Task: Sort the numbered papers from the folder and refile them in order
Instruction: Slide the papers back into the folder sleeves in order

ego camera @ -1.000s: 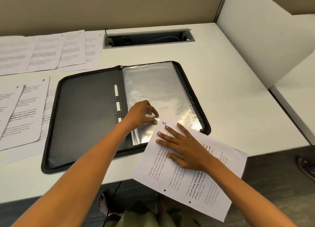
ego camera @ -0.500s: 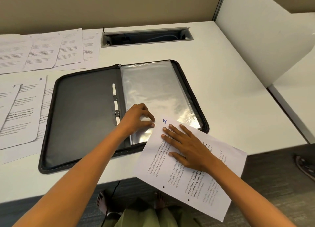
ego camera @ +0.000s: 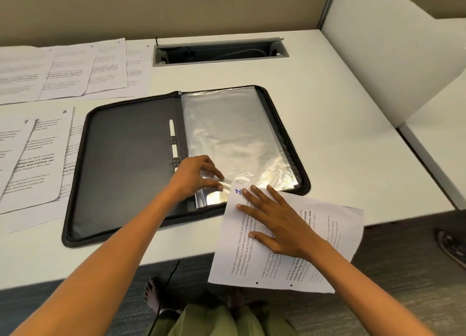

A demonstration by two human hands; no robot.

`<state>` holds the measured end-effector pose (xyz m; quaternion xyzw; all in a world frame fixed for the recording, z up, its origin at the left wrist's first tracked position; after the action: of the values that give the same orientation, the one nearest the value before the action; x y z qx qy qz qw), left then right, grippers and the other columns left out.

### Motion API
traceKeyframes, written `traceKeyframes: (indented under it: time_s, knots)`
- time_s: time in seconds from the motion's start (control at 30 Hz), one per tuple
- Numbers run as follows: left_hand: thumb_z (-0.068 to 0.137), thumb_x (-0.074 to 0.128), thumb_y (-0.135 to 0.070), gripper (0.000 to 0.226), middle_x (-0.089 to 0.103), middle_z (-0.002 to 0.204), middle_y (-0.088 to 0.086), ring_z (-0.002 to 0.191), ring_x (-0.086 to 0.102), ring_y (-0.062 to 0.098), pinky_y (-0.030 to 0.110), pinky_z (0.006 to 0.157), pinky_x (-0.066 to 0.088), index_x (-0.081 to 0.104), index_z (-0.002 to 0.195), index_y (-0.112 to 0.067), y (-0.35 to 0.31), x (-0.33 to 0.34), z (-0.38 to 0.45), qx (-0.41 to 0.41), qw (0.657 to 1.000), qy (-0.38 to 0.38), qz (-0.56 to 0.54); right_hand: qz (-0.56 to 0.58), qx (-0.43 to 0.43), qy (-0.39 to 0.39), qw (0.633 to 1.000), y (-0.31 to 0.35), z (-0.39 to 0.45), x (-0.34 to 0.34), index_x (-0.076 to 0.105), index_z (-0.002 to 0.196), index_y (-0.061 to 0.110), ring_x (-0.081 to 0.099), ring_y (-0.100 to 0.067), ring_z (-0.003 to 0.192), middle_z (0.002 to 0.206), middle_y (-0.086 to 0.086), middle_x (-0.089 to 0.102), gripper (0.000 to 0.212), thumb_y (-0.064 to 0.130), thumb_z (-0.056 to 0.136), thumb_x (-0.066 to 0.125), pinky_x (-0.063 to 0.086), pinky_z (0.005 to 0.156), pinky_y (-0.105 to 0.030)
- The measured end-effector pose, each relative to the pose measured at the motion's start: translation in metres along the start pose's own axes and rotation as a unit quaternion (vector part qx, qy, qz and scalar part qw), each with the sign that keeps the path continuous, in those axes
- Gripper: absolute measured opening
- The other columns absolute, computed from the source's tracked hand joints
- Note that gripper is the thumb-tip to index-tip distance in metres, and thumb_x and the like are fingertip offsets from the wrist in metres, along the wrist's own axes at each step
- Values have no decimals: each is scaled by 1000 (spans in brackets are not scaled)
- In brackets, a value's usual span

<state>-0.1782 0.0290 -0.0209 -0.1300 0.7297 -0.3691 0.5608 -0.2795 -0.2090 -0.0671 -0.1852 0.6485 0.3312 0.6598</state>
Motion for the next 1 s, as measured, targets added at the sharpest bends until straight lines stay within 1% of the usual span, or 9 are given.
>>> traceKeyframes:
  time_s: [0.13,0.3,0.43,0.47,0.53,0.63,0.77,0.87,1.0]
  knots:
    - [71,81,-24,15,68,83,-5,78,63,12,26,75,46,77,84,-19,-1,6,-9,-6,999,-49,-23,-51,-43,2,998,5,3,4,21,152,21,3,-26,148,160,-5,12,59,44,99,36,7,118,-48]
    - [78,76,-20,11,73,85,-2,77,63,8,14,74,43,77,88,-15,0,9,-20,-18,992,-119,-35,-71,-76,-2,995,8,4,7,25,150,17,8,-26,147,158,-8,17,57,42,100,33,10,118,-45]
    - [83,71,-18,13,74,90,-1,79,63,7,4,75,39,76,94,-13,-2,11,-25,-14,988,-153,0,-72,-73,3,995,9,3,6,26,150,17,9,-25,147,158,-8,18,57,44,100,32,9,118,-44]
    - [85,69,-17,14,74,92,0,82,64,9,7,77,40,75,96,-13,-3,12,-27,-6,987,-159,22,-72,-73,5,995,10,3,6,26,150,17,10,-25,147,158,-8,18,58,45,100,31,9,118,-44]
    - [87,65,-14,18,73,92,2,85,65,16,24,79,47,72,104,-13,-5,15,-30,25,983,-171,69,-62,-64,10,996,11,3,7,25,150,17,10,-24,147,158,-8,18,58,45,100,32,10,118,-44]
    - [86,63,-6,22,70,81,3,76,63,24,34,68,49,66,106,-14,-9,21,-33,72,972,-177,136,-45,-18,9,999,11,5,8,22,151,17,9,-23,147,159,-7,15,61,47,99,33,12,117,-44]
    - [71,72,4,20,64,78,8,67,58,30,36,54,47,69,83,-11,-6,28,-33,154,942,-171,244,-33,52,6,998,10,6,7,21,151,18,9,-22,147,159,-5,16,62,51,99,28,12,116,-43]
    - [79,68,-10,10,62,85,9,71,58,28,35,56,44,70,89,-11,-7,34,-36,172,931,-185,262,-33,92,1,995,10,6,6,22,151,18,11,-22,147,158,-6,18,63,54,99,24,11,116,-42]
    - [75,77,-18,25,59,96,10,68,57,25,35,61,46,62,94,-11,-7,40,-36,151,936,-180,263,-29,152,-6,988,3,4,6,20,151,17,11,-22,147,158,-6,17,67,58,99,18,10,117,-41]
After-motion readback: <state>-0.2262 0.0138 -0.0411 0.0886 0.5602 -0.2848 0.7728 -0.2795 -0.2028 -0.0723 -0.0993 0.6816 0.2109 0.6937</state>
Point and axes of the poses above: each hand's wrist, its own z-axis towards the middle knuckle, its own x-axis out of the palm, y = z × x, the point moved 1 cm from there along z, towards the middle knuckle
